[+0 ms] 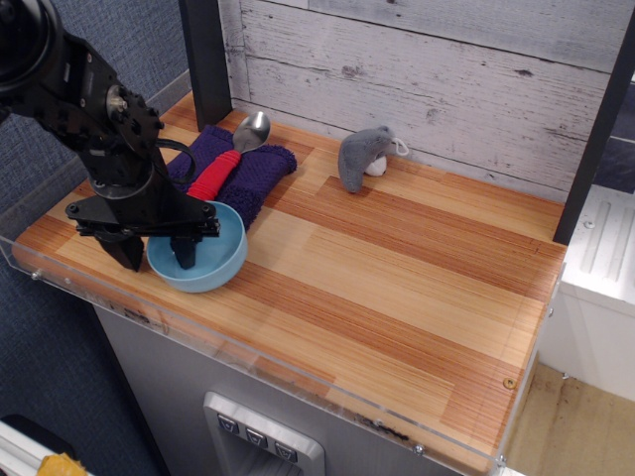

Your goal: Put the bowl near the bottom of the spoon.

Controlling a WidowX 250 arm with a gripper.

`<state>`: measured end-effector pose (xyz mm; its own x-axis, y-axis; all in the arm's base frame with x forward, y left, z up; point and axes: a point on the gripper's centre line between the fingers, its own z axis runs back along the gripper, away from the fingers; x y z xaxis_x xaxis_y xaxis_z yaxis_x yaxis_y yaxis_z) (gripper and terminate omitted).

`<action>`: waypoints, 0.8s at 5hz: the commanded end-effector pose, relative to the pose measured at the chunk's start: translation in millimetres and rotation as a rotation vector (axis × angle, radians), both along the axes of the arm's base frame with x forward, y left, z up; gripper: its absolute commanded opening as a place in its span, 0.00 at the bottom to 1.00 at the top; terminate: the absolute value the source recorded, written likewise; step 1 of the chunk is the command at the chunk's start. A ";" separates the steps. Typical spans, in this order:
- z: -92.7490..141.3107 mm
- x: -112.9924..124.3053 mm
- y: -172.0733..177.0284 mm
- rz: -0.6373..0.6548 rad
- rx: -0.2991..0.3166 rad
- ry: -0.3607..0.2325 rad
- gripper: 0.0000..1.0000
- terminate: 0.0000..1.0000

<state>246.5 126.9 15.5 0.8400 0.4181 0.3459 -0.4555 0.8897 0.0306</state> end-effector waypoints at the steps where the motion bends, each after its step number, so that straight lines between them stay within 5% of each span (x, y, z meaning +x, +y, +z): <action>1: 26.6 2.8 4.6 0.001 0.006 -0.091 1.00 0.00; 4: 128.6 29.3 -18.9 -0.150 0.011 -0.383 1.00 0.00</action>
